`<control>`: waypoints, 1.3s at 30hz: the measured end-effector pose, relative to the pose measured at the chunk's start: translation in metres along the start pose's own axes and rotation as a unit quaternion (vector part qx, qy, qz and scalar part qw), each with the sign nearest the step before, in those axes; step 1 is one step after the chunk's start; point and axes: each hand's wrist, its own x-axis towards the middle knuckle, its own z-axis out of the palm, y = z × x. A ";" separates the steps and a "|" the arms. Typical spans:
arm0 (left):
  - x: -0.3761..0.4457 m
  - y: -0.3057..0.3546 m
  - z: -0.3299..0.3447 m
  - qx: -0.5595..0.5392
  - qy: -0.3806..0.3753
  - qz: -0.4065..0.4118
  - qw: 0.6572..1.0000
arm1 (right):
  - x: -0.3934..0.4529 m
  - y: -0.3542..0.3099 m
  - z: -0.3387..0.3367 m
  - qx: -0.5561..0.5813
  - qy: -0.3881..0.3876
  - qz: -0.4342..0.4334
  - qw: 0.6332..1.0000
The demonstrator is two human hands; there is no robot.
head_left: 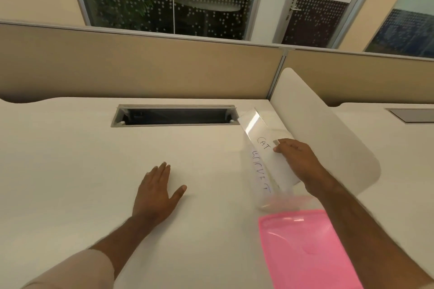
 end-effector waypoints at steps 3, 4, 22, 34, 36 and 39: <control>-0.002 -0.008 0.009 0.039 -0.009 -0.001 0.999 | 0.006 0.011 -0.011 0.016 0.043 0.010 0.999; -0.001 -0.009 0.012 0.048 -0.014 -0.002 0.999 | 0.009 0.015 -0.016 0.022 0.054 0.011 0.998; 0.005 -0.010 0.019 0.079 -0.024 0.005 0.997 | 0.047 0.072 0.019 -0.221 0.025 0.037 0.974; 0.004 -0.009 0.017 0.077 -0.024 0.006 0.997 | 0.051 0.079 0.038 -0.322 -0.036 0.044 0.945; 0.004 -0.008 0.017 0.076 -0.022 0.005 0.997 | 0.050 0.079 0.037 -0.324 -0.035 0.042 0.944; 0.004 -0.008 0.017 0.075 -0.022 0.003 0.997 | 0.048 0.077 0.036 -0.324 -0.024 0.033 0.945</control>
